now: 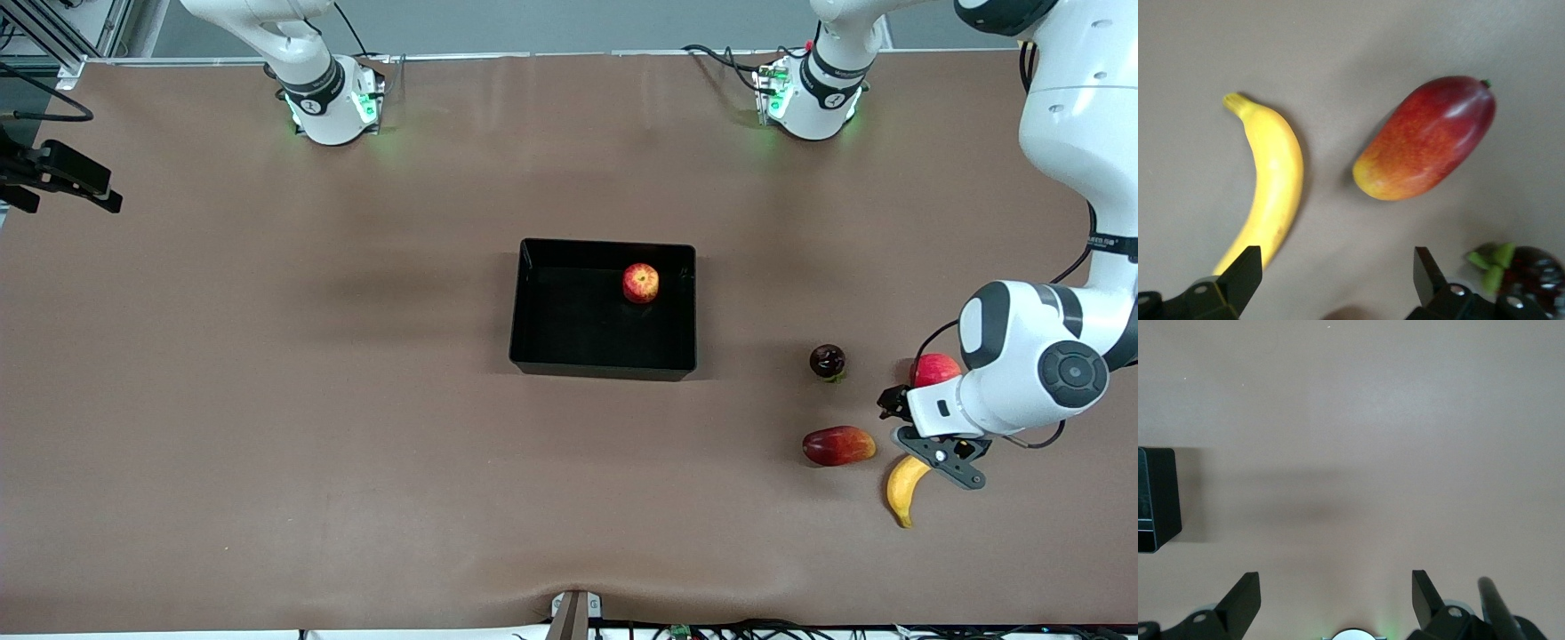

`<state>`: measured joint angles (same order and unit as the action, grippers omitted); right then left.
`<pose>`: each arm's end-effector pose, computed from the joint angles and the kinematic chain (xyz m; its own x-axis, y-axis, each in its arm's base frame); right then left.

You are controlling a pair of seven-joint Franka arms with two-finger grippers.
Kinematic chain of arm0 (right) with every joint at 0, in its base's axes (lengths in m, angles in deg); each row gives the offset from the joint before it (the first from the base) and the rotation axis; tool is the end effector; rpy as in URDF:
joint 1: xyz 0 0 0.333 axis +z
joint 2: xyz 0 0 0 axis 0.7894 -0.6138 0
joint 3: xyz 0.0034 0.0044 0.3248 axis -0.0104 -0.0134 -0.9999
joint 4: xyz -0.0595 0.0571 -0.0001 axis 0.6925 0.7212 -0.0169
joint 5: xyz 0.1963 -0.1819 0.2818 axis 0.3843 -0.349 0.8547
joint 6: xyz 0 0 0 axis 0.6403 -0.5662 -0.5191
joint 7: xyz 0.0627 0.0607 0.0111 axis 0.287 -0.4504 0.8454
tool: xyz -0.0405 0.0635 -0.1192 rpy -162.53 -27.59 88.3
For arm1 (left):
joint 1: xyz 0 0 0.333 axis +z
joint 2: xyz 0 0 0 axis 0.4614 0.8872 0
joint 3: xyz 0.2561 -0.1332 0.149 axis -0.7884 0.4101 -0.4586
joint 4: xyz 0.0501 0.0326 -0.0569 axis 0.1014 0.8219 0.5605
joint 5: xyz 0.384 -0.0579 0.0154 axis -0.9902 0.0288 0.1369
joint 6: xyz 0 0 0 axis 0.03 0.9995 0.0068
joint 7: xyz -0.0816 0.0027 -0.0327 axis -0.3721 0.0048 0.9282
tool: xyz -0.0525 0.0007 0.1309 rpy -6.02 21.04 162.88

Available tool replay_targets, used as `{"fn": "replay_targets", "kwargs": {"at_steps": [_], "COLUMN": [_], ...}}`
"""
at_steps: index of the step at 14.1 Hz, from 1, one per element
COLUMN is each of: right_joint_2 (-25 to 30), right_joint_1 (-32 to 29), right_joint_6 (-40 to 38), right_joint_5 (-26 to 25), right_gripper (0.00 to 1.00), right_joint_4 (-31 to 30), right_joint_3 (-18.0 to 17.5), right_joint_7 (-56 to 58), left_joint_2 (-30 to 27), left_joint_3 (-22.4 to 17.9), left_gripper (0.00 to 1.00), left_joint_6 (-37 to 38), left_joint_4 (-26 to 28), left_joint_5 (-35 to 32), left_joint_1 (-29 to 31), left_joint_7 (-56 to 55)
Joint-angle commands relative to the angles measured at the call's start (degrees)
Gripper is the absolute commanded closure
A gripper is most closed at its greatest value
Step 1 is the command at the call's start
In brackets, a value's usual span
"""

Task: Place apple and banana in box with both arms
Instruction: 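Move the left gripper back over the yellow banana, then lower the left gripper around the banana's middle and close it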

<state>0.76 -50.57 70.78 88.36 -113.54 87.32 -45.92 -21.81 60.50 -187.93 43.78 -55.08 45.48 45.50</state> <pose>0.5282 -0.0134 0.6435 0.9980 -0.0173 -0.0614 -0.0183 -0.9997 -0.0154 0.7189 0.0177 0.2414 0.7427 -0.6695 0.0131 -0.6668 -0.7412 -0.0775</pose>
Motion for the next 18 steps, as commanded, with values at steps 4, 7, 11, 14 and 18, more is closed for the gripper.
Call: {"fn": "replay_targets", "kwargs": {"at_steps": [4, 7, 11, 14, 18], "right_joint_2": [1.2, 1.3, 1.2, 1.2, 1.2], "right_joint_1": [0.4, 0.3, 0.7, 0.6, 0.4], "right_joint_6": [0.2, 0.0, 0.1, 0.0, -0.2], "right_joint_5": [0.6, 0.6, 0.6, 0.6, 0.6], "right_gripper": [0.00, 0.00, 0.00, 0.00, 0.00], "right_joint_4": [-0.6, -0.6, -0.5, -0.5, -0.5], "right_joint_3": [-0.1, -0.2, -0.2, -0.1, 0.0], "right_joint_7": [0.5, 0.5, 0.5, 0.5, 0.5], "left_joint_2": [3.8, 6.5, 9.5, 10.3, 9.0], "left_joint_3": [0.4, 0.1, 0.0, 0.0, 0.2], "left_gripper": [0.00, 0.00, 0.00, 0.00, 1.00], "left_joint_6": [-7.0, -12.8, -15.8, -16.3, -16.8], "left_joint_4": [-0.7, -1.1, -2.3, -2.3, -2.3], "left_joint_5": [-3.2, -3.0, -2.8, -2.8, -2.8], "left_joint_1": [2.8, 3.9, 5.1, 5.2, 5.1], "left_joint_7": [11.9, 19.9, 22.4, 22.4, 20.8]}}
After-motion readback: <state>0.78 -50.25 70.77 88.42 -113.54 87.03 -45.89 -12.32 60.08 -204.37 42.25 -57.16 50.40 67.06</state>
